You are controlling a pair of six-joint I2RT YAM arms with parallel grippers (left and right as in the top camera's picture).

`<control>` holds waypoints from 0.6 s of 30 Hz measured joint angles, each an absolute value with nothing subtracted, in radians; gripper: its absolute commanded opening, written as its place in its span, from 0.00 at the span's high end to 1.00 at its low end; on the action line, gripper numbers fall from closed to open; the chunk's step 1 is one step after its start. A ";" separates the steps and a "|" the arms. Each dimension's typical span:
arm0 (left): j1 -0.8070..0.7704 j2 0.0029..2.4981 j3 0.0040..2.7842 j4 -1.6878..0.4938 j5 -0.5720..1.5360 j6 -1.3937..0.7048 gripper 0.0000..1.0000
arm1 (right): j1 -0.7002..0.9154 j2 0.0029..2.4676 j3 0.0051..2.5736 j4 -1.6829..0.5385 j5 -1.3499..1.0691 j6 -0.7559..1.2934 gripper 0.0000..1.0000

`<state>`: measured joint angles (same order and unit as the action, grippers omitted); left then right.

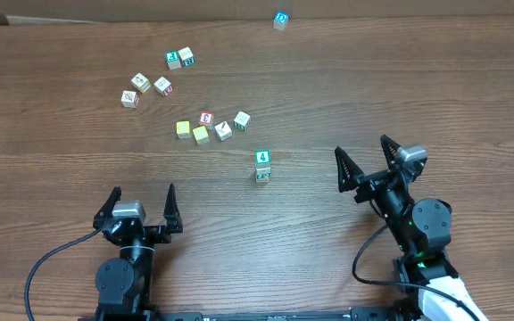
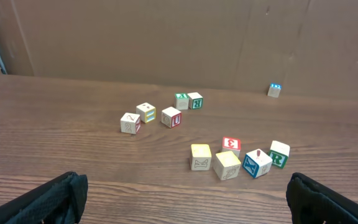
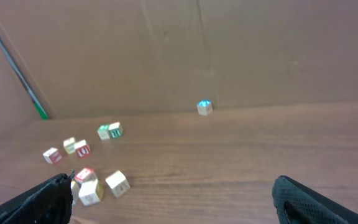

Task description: Form a tower

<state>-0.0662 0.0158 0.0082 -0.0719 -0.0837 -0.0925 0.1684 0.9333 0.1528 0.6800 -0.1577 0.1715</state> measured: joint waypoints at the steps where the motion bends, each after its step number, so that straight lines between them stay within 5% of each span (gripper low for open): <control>1: -0.066 0.016 0.008 -0.072 -0.084 -0.093 0.00 | 0.157 0.931 0.145 0.670 -0.172 0.170 0.00; 18: -0.066 0.016 0.008 -0.072 -0.084 -0.093 0.01 | 0.131 0.842 0.025 0.618 -0.223 0.147 0.00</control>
